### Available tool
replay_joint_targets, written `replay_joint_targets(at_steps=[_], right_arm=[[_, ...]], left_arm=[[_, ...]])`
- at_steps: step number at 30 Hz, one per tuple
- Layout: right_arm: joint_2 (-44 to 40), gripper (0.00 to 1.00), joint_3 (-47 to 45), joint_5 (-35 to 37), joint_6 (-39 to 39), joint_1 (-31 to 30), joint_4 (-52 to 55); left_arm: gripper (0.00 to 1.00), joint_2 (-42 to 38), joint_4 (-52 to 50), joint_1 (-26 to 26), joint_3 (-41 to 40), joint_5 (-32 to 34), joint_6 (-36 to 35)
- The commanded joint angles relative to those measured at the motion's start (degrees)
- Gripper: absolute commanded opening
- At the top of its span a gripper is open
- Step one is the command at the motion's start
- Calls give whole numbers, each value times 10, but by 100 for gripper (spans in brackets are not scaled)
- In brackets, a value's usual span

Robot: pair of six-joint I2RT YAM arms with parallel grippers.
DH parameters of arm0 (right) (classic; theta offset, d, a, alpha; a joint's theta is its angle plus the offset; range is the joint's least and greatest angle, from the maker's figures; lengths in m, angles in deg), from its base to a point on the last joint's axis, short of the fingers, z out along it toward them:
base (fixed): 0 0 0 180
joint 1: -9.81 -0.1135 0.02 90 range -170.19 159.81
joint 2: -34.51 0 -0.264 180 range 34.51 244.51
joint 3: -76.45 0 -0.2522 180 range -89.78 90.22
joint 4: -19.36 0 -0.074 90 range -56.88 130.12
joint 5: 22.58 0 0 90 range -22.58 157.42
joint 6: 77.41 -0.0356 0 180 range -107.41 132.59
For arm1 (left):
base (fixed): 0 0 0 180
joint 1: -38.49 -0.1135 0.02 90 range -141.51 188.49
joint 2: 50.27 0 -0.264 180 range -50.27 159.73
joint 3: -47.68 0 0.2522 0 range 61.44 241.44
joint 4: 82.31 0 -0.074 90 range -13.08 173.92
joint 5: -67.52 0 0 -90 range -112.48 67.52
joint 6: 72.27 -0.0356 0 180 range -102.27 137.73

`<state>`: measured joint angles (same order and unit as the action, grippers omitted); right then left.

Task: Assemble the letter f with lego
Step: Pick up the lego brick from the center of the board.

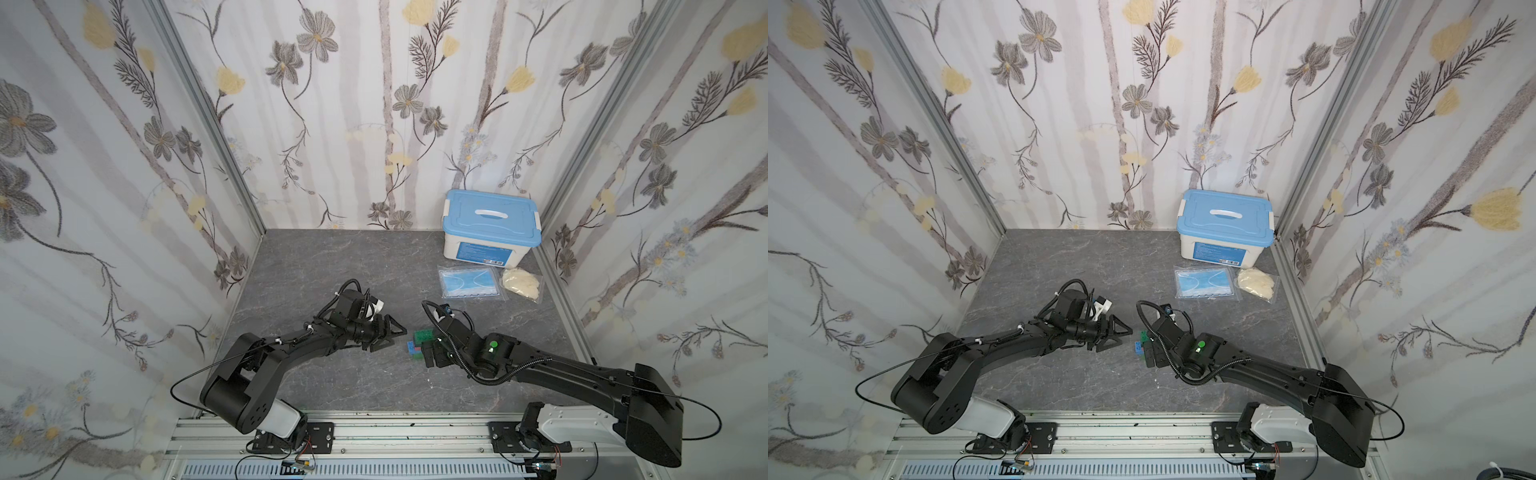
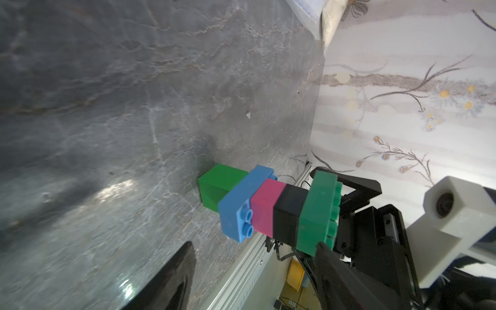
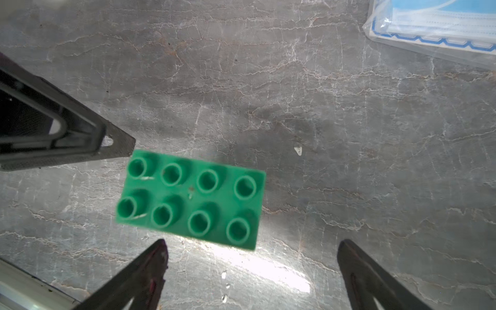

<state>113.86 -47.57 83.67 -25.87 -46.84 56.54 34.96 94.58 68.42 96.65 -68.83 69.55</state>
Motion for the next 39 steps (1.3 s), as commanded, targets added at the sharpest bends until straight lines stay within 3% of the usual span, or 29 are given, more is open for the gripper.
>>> replay_joint_targets(at_steps=[1, 5, 17, 27, 39], right_arm=[[-3, 100, -32, 39, -15, -9, -109], [-10, 99, -38, 39, -2, -18, -124], [-66, 99, -36, 55, -44, -53, -36], [23, 99, 7, 193, -108, -124, -49], [62, 100, 24, 223, -154, -140, -68]], left_arm=[[73, -4, -32, -4, -13, 33, 10], [75, -6, -44, -6, -10, 48, 12], [77, 1, -80, -14, 7, 69, -7], [77, -3, -83, -33, 7, 71, -7], [77, -13, -89, -38, 1, 79, -9]])
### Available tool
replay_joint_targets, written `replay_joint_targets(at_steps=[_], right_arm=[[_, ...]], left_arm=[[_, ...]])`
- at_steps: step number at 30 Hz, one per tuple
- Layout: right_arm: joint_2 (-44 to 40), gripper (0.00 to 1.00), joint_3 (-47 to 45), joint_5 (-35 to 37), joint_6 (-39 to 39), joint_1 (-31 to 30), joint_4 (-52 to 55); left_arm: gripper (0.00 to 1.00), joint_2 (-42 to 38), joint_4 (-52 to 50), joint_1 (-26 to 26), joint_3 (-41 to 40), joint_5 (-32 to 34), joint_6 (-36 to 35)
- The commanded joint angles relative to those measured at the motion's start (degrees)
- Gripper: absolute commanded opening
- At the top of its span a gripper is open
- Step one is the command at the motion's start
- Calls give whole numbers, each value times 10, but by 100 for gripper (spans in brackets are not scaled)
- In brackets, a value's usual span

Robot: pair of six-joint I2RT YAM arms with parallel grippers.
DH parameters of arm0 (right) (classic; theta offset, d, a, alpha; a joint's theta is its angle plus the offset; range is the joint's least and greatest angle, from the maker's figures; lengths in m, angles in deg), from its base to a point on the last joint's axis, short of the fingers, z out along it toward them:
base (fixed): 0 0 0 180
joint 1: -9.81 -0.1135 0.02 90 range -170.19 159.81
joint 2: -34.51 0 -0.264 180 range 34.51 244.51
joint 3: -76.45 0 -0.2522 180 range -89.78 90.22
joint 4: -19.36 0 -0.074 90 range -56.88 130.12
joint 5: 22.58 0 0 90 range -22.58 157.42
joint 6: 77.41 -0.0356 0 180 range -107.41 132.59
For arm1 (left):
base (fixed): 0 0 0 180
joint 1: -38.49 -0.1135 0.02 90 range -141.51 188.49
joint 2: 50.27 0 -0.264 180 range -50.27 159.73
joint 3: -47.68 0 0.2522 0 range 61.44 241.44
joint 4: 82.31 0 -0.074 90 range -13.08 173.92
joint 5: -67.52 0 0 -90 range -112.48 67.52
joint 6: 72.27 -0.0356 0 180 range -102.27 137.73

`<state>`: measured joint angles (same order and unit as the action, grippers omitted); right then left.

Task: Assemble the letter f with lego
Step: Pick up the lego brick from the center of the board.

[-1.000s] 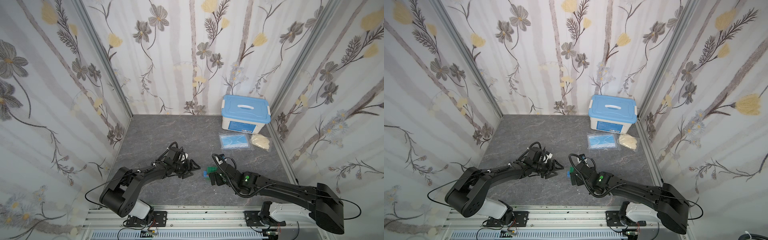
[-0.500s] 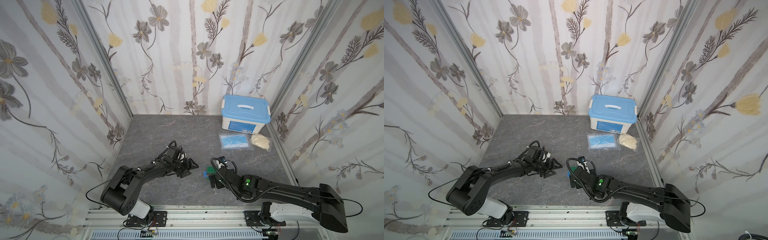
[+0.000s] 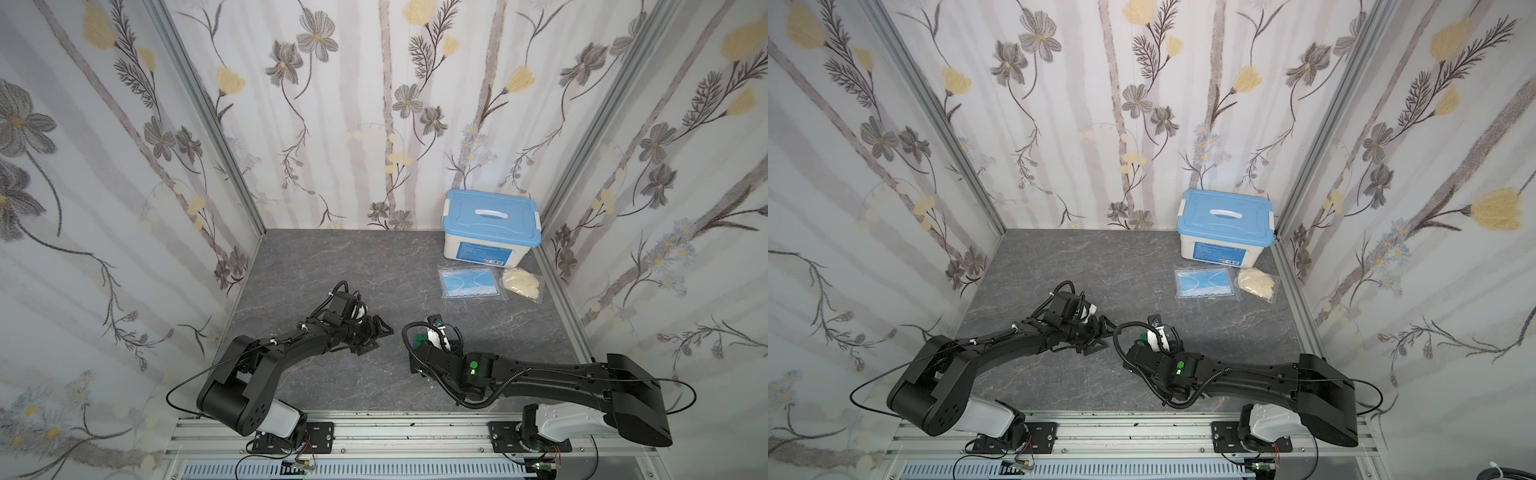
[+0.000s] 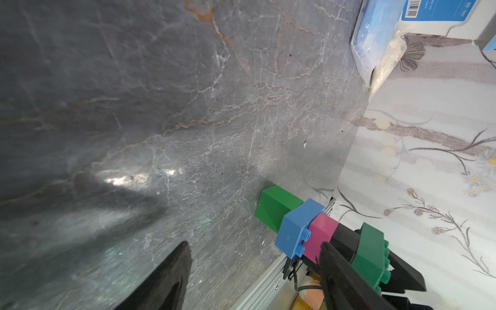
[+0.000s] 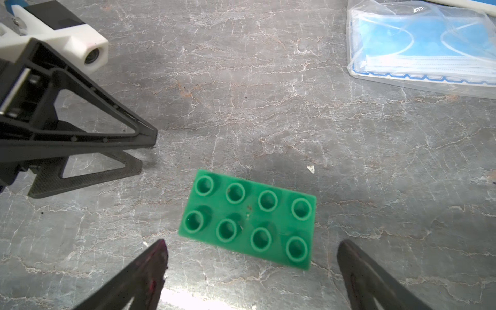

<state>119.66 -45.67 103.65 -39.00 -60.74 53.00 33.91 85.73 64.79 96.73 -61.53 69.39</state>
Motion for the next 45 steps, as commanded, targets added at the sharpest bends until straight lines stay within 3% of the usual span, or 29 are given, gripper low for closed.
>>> replay_joint_targets(at_steps=[1, 19, 45], right_arm=[[5, 99, 7, 22, -24, -1, -34], [40, 96, 34, 39, -53, 1, -1], [49, 75, 32, 28, -56, 15, -5]], left_arm=[[77, -2, -1, -2, 0, 6, -8], [78, -8, 5, -9, 3, -1, -5], [78, -6, 9, -12, 5, -2, -3]])
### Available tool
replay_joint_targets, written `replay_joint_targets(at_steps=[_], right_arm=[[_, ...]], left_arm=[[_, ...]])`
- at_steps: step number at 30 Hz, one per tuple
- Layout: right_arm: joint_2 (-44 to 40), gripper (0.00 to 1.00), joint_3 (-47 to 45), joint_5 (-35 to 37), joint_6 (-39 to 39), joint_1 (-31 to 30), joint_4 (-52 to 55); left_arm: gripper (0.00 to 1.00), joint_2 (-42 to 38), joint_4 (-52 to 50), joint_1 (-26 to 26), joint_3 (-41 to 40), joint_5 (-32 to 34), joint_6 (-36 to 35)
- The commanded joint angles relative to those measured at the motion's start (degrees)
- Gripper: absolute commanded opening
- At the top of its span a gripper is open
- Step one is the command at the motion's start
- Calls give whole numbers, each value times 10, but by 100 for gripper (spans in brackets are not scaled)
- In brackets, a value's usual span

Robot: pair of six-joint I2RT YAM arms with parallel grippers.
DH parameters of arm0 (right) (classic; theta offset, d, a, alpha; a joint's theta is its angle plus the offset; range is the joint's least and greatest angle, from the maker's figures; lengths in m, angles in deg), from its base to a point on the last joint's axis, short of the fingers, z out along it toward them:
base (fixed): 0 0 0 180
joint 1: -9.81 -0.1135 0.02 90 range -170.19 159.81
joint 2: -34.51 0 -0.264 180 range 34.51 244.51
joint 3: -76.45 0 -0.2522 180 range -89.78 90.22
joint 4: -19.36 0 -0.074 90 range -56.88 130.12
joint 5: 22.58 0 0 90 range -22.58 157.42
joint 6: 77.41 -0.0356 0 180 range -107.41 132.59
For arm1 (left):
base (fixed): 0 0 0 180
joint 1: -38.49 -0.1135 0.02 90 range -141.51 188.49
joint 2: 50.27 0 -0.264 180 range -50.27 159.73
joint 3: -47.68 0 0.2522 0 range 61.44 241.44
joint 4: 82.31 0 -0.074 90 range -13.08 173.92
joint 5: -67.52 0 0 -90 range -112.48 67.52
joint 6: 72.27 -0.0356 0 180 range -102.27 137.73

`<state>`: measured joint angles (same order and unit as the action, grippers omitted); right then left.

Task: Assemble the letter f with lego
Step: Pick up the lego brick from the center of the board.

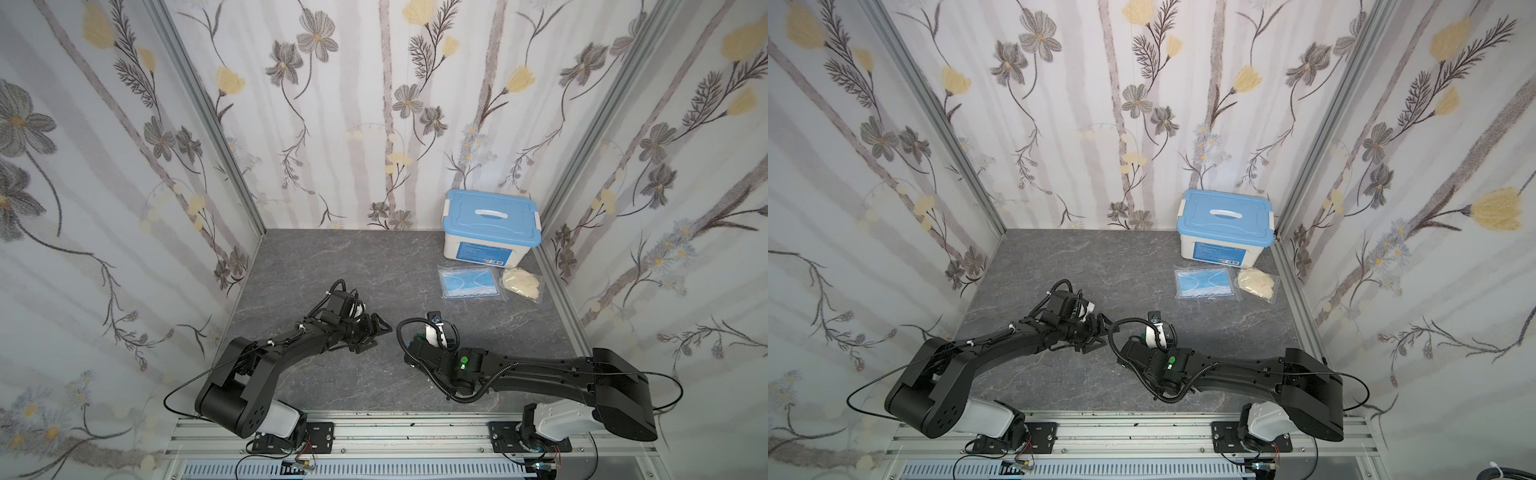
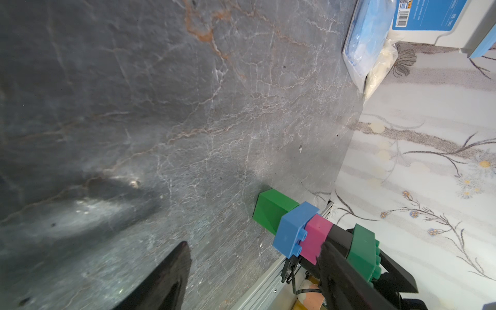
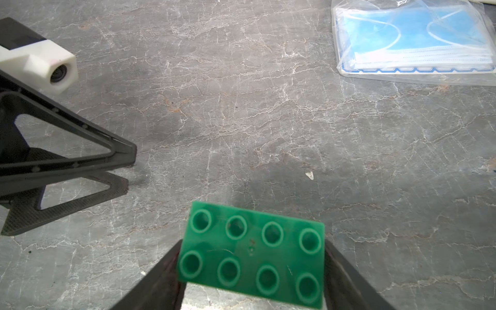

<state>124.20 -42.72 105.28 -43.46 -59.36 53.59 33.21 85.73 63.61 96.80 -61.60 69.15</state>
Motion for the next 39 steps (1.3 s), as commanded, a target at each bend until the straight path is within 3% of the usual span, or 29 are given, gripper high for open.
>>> replay_joint_targets(at_steps=[1, 9, 21, 27, 39], right_arm=[[4, 74, 3, 12, -12, 2, -10], [5, 70, 20, 2, -5, 6, 9], [15, 65, 60, -71, 34, 43, 46], [15, 64, 113, -133, 79, 86, 89], [117, 63, 251, -294, 188, 190, 210]], left_arm=[[78, 0, 8, -1, 5, -1, -1], [78, -2, 7, -2, 4, 1, -1], [78, -20, -9, -9, 7, 12, -7], [81, -34, -58, -15, 30, 24, -27], [81, -66, -212, -33, 146, 19, -86]])
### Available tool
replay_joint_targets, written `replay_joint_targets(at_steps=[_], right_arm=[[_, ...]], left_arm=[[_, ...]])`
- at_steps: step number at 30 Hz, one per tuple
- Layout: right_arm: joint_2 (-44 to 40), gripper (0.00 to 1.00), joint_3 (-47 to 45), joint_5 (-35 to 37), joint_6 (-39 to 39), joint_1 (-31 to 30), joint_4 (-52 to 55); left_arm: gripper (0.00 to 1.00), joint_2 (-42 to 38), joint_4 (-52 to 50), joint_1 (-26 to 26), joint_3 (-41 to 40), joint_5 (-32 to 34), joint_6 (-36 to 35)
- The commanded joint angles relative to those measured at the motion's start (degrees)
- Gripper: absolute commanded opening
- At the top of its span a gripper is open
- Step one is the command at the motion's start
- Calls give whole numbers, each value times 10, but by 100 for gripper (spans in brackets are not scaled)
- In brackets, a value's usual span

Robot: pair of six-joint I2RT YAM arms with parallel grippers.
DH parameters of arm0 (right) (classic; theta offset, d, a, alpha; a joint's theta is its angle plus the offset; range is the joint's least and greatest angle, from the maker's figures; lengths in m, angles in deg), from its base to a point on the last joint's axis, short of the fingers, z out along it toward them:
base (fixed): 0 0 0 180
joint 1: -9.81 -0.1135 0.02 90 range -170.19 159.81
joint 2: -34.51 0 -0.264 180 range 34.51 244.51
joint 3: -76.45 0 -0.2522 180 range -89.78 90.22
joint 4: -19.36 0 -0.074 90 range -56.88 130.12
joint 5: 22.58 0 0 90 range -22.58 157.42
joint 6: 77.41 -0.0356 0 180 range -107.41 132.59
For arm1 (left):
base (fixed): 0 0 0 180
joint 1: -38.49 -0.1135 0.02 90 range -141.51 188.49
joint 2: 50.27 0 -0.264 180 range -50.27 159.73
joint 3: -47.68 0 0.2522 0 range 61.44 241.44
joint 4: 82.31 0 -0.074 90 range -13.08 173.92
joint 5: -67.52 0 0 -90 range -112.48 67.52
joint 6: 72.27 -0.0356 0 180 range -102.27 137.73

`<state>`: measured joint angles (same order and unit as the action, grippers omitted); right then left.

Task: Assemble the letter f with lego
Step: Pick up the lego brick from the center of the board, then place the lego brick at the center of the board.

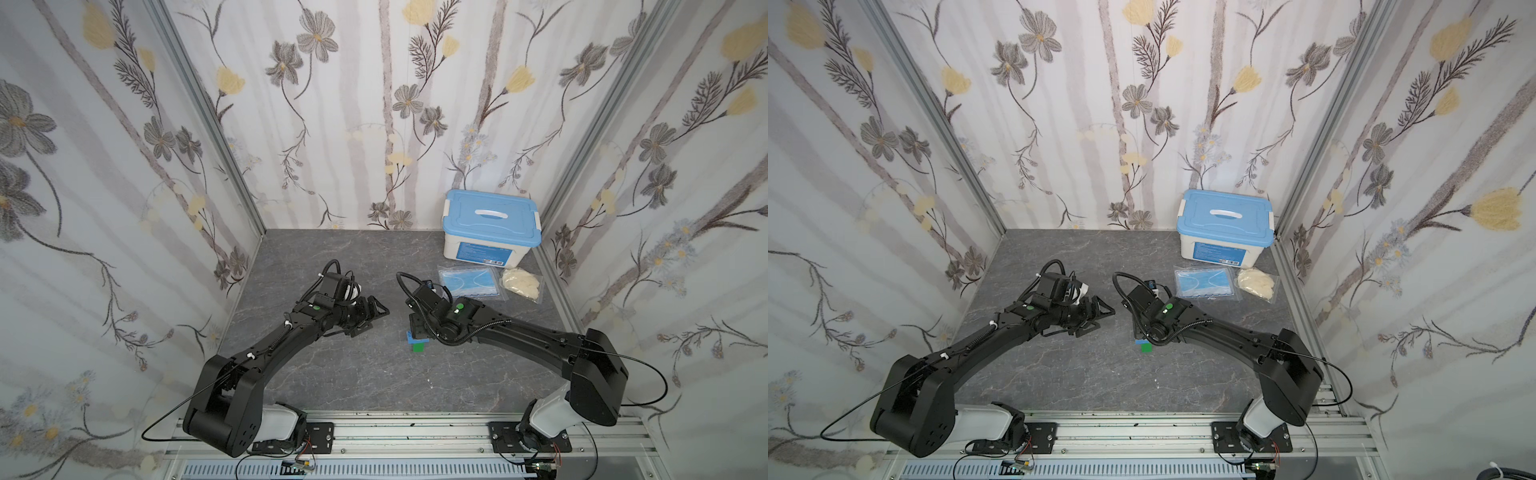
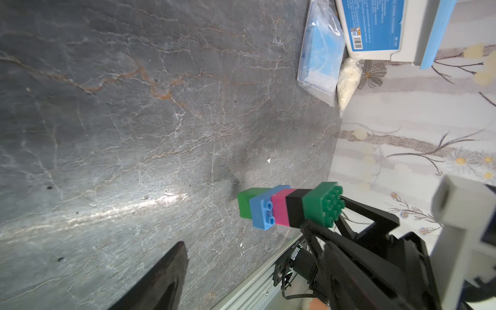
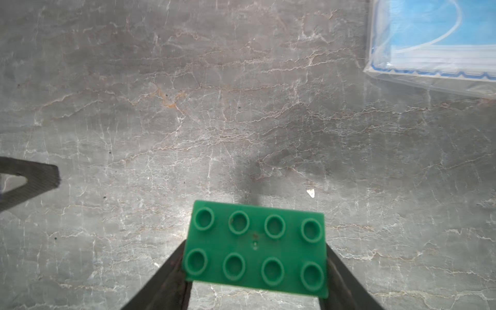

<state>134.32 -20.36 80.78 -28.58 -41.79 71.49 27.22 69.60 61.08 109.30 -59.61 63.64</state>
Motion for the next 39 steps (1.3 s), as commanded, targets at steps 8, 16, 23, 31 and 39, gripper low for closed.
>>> replay_joint_targets(at_steps=[8, 16, 23, 31, 39], right_arm=[[106, 63, 117, -189, 79, 81, 99], [173, 63, 187, -276, 104, 111, 177], [247, 64, 266, -313, 131, 137, 248], [323, 66, 327, -310, 143, 150, 290], [351, 66, 347, -289, 136, 158, 288]], left_arm=[[82, 2, -74, -61, 37, -30, -59], [82, 0, -44, -92, 22, -63, -41], [82, -7, -30, -92, 11, -74, -32], [82, -13, -25, -92, 7, -79, -30], [82, -16, -18, -93, 3, -85, -26]])
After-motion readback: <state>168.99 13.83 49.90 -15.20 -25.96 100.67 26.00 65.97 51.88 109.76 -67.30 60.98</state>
